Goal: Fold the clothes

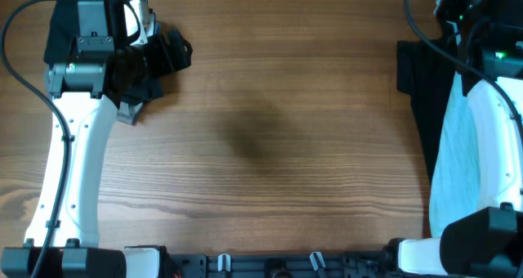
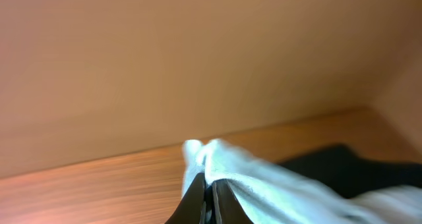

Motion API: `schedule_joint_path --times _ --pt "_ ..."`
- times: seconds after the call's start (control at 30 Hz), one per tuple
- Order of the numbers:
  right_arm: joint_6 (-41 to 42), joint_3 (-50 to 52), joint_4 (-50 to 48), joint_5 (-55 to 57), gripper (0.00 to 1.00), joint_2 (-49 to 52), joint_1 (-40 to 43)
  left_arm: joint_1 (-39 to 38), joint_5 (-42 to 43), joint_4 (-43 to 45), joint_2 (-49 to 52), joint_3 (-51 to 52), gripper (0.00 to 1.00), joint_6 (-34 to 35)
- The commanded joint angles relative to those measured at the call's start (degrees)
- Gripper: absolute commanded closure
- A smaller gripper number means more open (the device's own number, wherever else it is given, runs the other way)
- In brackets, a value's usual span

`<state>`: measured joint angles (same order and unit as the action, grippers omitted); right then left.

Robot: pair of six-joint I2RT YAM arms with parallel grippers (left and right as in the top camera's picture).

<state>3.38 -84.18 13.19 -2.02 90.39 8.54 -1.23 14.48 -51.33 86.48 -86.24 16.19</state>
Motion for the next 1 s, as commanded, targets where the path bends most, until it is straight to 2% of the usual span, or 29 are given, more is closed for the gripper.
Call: schedule_joint_path --times 0.0,0.13,0.2,0.23,0.27,0.3,0.37,0.6,0.8,0.83,0.97 --pt "0.96 -1.01 0.13 -18.40 0.96 -3.06 -11.58 2.99 0.04 1.49 -6.29 -2.08 0.04 -0.70" --pt "-1.20 -0.94 3.39 -25.62 0.96 -1.77 -32.11 5.64 0.07 4.11 -11.13 -2.19 0.00 -0.28" --pt "-9.25 -0.92 5.27 -26.21 0.93 -0.68 -44.26 6.27 0.00 5.29 -13.22 -2.19 0.00 -0.44" --pt "-13.40 -0.92 6.21 -25.64 0.78 -0.52 -47.65 6.40 0.00 5.60 -13.77 -2.19 0.00 -0.68" --pt "-20.48 -0.94 7.63 -22.01 0.44 -0.33 -52.76 6.51 -0.20 6.05 -14.45 -2.19 0.00 -0.87" --pt "-23.17 -0.94 8.22 -15.37 0.28 -0.33 -56.13 6.51 -0.44 6.67 -14.95 -2.19 0.00 -0.96" --pt "-22.67 -1.01 7.69 -2.54 0.18 -0.61 -58.53 6.51 -0.39 8.33 -15.23 -2.19 0.00 -0.96" --pt "-12.96 -1.11 7.10 8.94 0.13 -5.62 -51.58 4.61 0.39 7.34 -13.42 -2.16 0.00 -1.79" --pt "3.52 -1.11 10.69 7.23 0.12 -12.68 -34.27 -4.63 1.07 3.30 -5.22 -2.16 0.02 -9.44" --pt "5.84 -1.11 11.85 5.44 0.14 -13.16 -31.52 -5.92 0.42 3.23 -3.30 -2.16 0.05 -10.01" --pt "16.33 -1.09 18.47 -1.53 0.26 -13.03 -22.60 -9.29 -2.56 7.45 6.62 -2.16 0.36 -10.03"
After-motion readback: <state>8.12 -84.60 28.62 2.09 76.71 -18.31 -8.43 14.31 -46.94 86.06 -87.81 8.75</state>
